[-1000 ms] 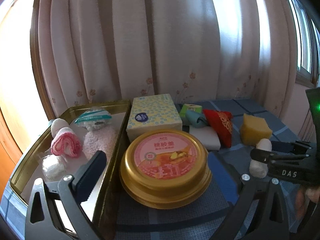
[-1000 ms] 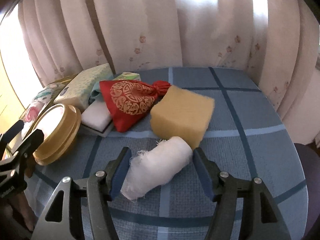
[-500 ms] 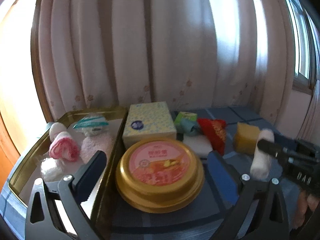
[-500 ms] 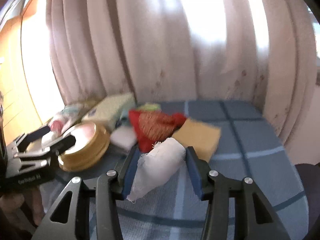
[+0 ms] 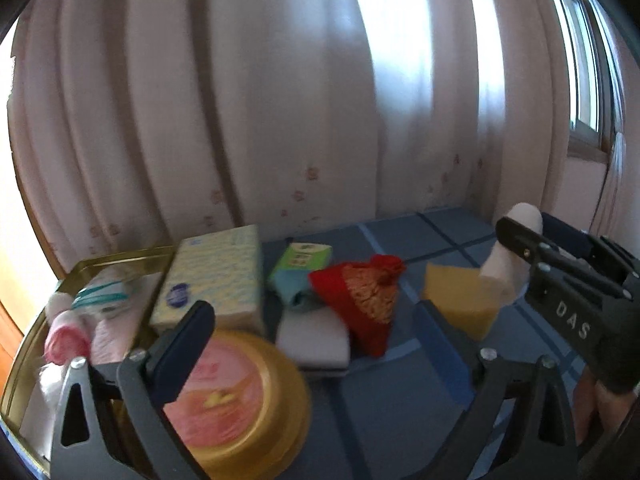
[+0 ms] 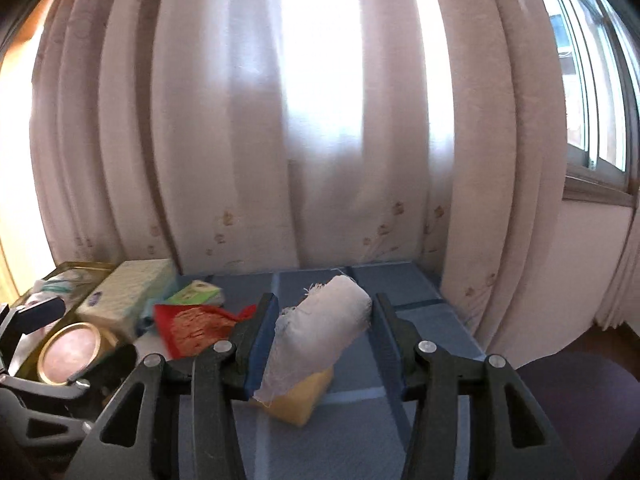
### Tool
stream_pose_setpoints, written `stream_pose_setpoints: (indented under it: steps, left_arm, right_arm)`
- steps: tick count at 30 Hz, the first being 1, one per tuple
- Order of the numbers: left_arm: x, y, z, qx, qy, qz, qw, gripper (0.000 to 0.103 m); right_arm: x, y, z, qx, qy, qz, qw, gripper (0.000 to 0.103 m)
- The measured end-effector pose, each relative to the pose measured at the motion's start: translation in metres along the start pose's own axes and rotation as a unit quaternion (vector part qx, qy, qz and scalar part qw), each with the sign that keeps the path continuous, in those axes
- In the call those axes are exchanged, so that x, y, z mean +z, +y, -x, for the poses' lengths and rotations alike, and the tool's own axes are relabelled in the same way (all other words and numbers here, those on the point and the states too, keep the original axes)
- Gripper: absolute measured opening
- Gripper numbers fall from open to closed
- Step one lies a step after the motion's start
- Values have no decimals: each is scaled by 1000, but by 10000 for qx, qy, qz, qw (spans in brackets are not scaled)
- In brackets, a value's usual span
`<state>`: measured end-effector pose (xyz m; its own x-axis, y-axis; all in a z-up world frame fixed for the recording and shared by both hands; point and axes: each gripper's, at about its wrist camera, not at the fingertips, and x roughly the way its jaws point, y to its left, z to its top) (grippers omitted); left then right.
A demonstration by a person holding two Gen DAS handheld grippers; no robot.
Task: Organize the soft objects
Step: 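Lift the gauze roll with the right gripper while the left grasps the red drawstring pouch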
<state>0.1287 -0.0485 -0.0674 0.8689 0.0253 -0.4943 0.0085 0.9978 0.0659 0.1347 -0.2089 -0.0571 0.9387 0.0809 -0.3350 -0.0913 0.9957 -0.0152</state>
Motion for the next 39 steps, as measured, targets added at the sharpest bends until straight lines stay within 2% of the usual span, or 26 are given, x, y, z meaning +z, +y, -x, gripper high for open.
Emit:
stream_pose_setpoints:
  steps: [9, 13, 21, 23, 25, 26, 27, 28, 29, 31, 39]
  left_arm:
    - [16, -28, -40, 118, 410, -162, 9990, 98]
    - [16, -33, -56, 172, 597, -141, 9980, 90]
    - [18, -34, -71, 204, 758, -73, 9969, 89]
    - [17, -38, -78, 118, 917, -166, 9956, 82]
    - [16, -37, -82, 108, 1022, -155, 9946, 60]
    - [16, -36, -83, 103, 1046, -154, 9943, 53]
    - [16, -36, -83, 66, 1047, -177, 9943, 35]
    - [16, -36, -83, 8, 1041, -196, 9944, 28]
    - [15, -35, -82, -43, 1030, -181, 9945, 28]
    - [15, -31, -79, -112, 983, -90, 9951, 20]
    - [13, -21, -55, -192, 416, 111, 9989, 17]
  right_arm:
    - [3, -13, -15, -216, 60, -182, 9996, 50]
    - [4, -23, -19, -240, 74, -357, 9990, 50]
    - [6, -22, -29, -181, 222, -295, 9992, 50]
    - [6, -19, -31, -199, 266, -225, 9992, 50]
    - [6, -18, -31, -236, 268, -193, 9992, 50]
    - [6, -17, -30, -249, 254, -177, 9992, 50]
    - [6, -17, -29, -256, 237, -158, 9993, 50]
    - [5, -16, -29, -272, 218, -134, 9993, 50]
    - [5, -15, -27, -293, 192, -107, 9993, 50]
    - [5, -13, -24, -342, 110, -80, 9993, 50]
    - [3, -12, -9, -357, -298, -41, 9989, 50]
